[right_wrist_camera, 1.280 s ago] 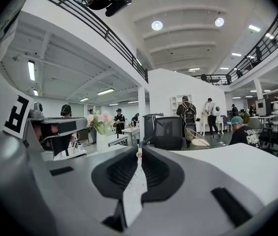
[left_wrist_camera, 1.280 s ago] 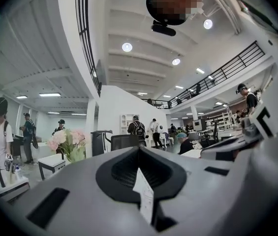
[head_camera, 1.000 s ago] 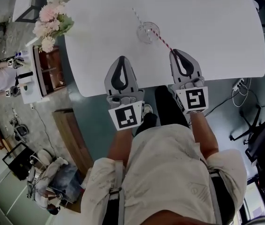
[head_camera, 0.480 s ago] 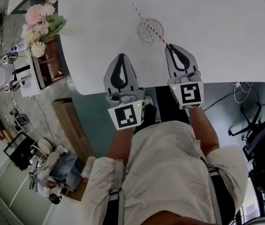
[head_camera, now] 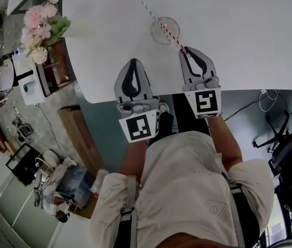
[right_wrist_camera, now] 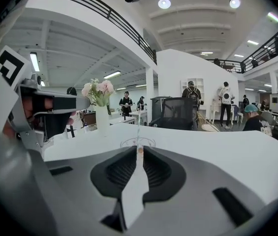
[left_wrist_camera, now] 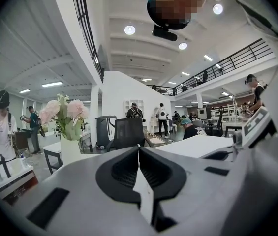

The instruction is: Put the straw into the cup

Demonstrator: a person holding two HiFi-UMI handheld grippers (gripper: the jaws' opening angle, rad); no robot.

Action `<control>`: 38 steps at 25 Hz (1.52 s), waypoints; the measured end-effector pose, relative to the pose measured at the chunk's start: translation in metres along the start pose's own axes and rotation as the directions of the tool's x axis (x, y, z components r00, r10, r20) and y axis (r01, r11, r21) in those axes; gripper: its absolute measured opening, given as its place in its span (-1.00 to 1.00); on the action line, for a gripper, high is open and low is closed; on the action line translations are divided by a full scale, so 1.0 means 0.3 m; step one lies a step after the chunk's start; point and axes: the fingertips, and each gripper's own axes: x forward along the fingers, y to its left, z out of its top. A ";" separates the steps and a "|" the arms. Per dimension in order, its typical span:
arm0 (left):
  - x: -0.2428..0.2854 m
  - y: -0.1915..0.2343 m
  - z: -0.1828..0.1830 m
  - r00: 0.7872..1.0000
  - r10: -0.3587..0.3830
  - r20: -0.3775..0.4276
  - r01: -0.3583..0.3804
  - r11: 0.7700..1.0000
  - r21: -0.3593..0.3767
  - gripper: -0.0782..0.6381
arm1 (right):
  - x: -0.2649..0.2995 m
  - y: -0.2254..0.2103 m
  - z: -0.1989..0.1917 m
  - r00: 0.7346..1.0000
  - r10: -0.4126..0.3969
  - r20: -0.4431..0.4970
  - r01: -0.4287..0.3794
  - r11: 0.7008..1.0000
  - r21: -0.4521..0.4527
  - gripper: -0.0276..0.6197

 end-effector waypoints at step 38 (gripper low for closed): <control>-0.880 0.124 0.199 0.974 -0.064 0.219 0.058 0.998 0.034 -0.77 | -0.749 0.496 0.178 0.964 -0.203 0.172 0.221 0.971 -0.088 -0.57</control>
